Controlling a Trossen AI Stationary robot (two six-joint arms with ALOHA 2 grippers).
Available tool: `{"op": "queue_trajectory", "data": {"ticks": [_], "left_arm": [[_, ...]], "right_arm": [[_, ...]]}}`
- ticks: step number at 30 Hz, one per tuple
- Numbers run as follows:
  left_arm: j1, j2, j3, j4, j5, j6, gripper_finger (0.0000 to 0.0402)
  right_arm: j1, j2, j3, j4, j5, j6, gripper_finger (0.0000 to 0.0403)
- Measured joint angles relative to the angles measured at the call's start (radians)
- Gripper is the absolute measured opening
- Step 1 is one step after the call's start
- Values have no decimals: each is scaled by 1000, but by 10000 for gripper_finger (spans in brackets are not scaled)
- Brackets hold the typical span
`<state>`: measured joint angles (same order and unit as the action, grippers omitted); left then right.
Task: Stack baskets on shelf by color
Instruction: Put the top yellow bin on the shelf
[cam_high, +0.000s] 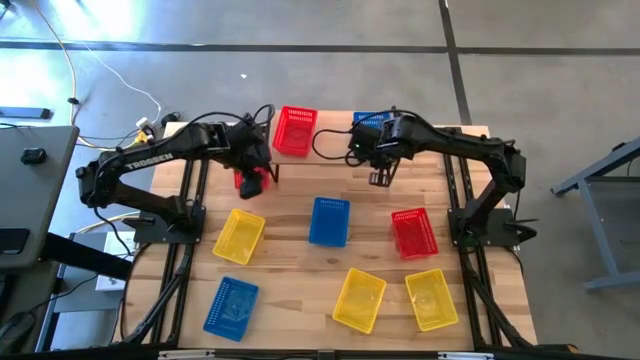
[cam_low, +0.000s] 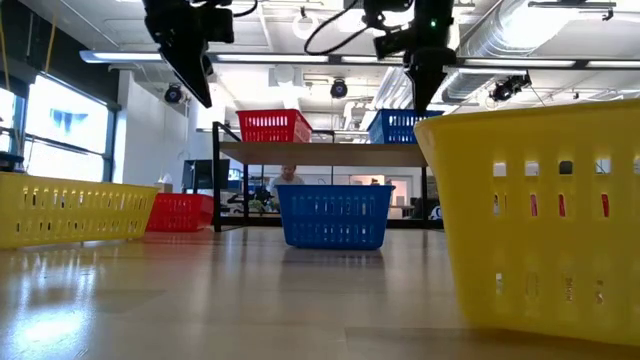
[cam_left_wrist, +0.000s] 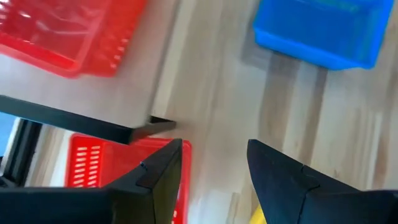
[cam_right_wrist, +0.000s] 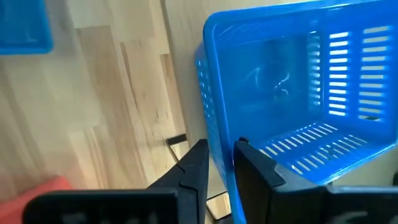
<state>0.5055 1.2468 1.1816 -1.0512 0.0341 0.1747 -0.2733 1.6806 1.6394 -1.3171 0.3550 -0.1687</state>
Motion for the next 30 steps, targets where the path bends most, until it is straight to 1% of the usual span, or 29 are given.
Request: {"op": "queue_trajectory", "data": {"ticks": [7,11,13,19,22,27,30], "left_arm": [[-63,-41,0,-79,0,-17,172],[-97,-81,0,-128,0,-60,172],[-117,-101,0,-153,0,-106,172],[-172,-143,0,-243,0,-372,172],[-205,-153,-6,-282,0,-511,172],[-270,-179,-58,-293,0,-721,172],[-311,-186,-87,-292,-1,-823,172]], "right_arm": [[41,0,71,-43,0,109,62],[69,0,111,-57,5,168,62],[84,0,132,-55,6,198,62],[129,0,181,-55,4,269,62],[147,0,200,-46,-29,274,62],[170,0,213,-13,-76,221,62],[182,0,213,-1,-82,172,62]]}}
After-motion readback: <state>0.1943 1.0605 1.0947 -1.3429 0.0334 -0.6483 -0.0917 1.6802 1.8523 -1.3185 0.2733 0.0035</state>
